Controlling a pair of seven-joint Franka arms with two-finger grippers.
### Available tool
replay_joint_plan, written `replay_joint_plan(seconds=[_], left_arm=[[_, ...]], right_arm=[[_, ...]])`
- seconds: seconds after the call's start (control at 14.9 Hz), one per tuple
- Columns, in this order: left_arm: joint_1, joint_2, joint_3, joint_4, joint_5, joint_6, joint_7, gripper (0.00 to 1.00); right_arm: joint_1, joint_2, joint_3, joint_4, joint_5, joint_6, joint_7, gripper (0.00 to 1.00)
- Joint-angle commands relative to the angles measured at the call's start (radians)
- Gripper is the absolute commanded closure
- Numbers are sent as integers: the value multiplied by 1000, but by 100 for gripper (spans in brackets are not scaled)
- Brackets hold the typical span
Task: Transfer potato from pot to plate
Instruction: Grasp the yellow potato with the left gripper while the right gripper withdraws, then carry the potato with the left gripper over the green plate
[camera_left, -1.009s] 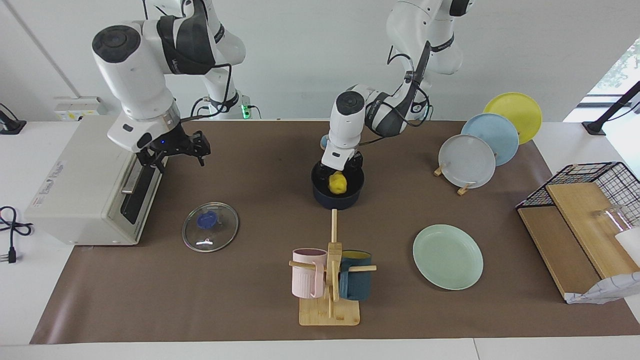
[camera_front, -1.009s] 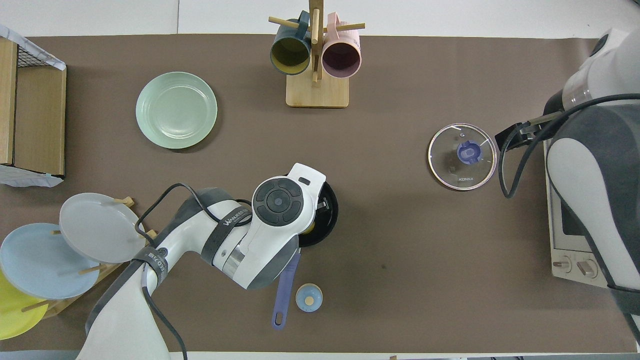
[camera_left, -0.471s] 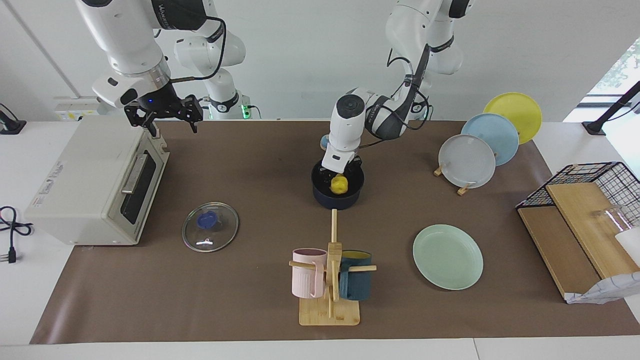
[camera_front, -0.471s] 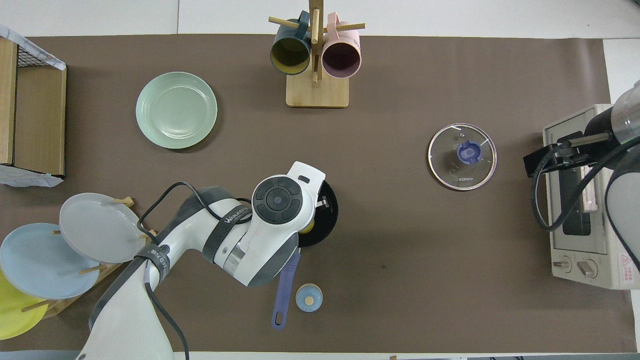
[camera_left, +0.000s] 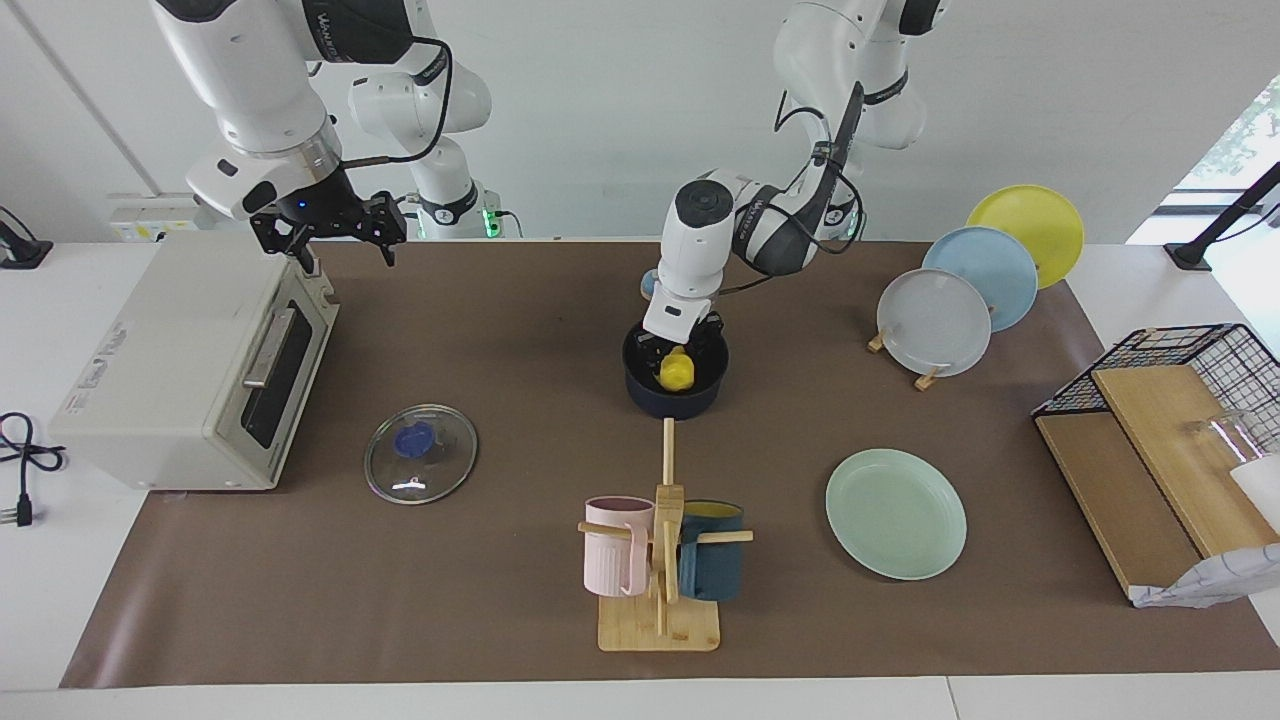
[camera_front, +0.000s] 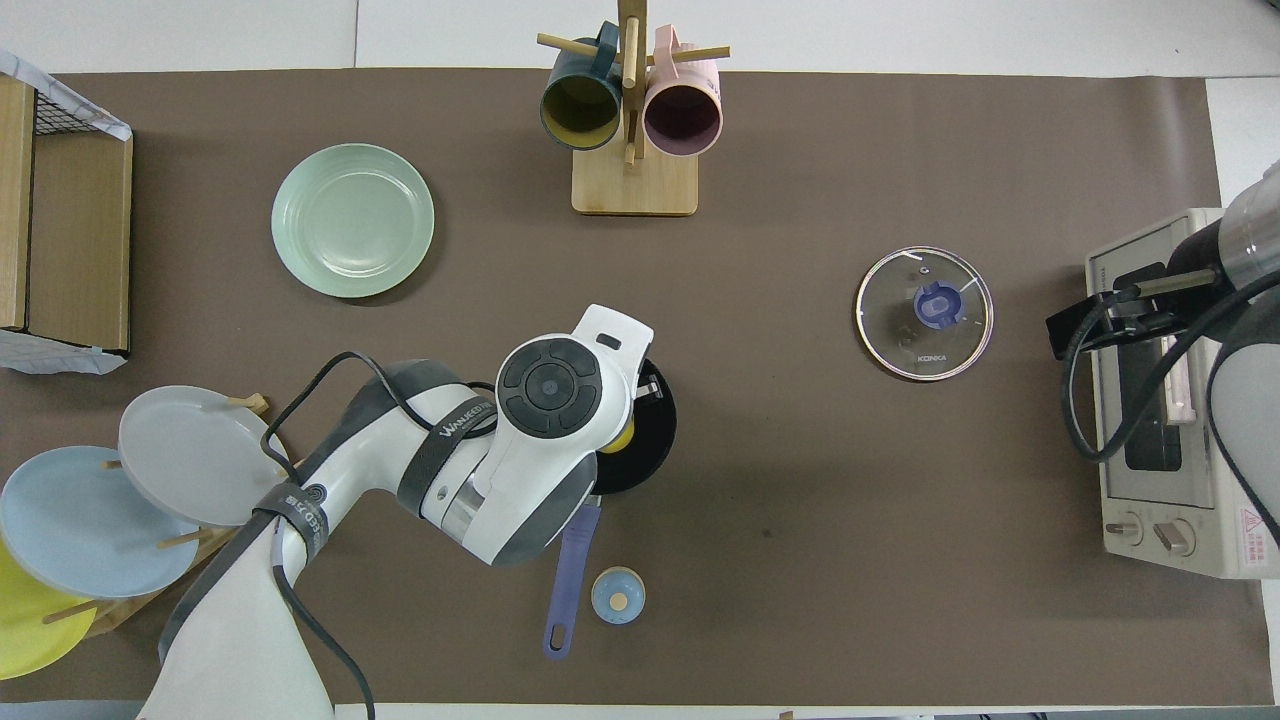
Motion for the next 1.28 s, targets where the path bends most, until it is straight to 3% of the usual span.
replay_joint_plan(seconds=[0.0, 0.2, 0.54, 0.74, 1.01, 1.21], left_arm=[[55, -71, 19, 170, 4, -234, 73, 100], [211, -59, 20, 358, -5, -406, 278, 100], [474, 16, 20, 412, -6, -375, 687, 100], [513, 162, 20, 464, -3, -240, 724, 100], [553, 293, 20, 475, 1, -105, 807, 100], [549, 317, 20, 447, 6, -43, 813, 100]], right_arm=[[-6, -45, -5, -37, 16, -32, 57, 0], [-23, -48, -5, -49, 16, -27, 63, 0], [-55, -49, 21, -54, 16, -32, 68, 0], [-60, -49, 25, -54, 16, -33, 68, 0], [-59, -51, 36, -54, 16, -38, 72, 0], [-78, -54, 56, -52, 16, -38, 74, 0]])
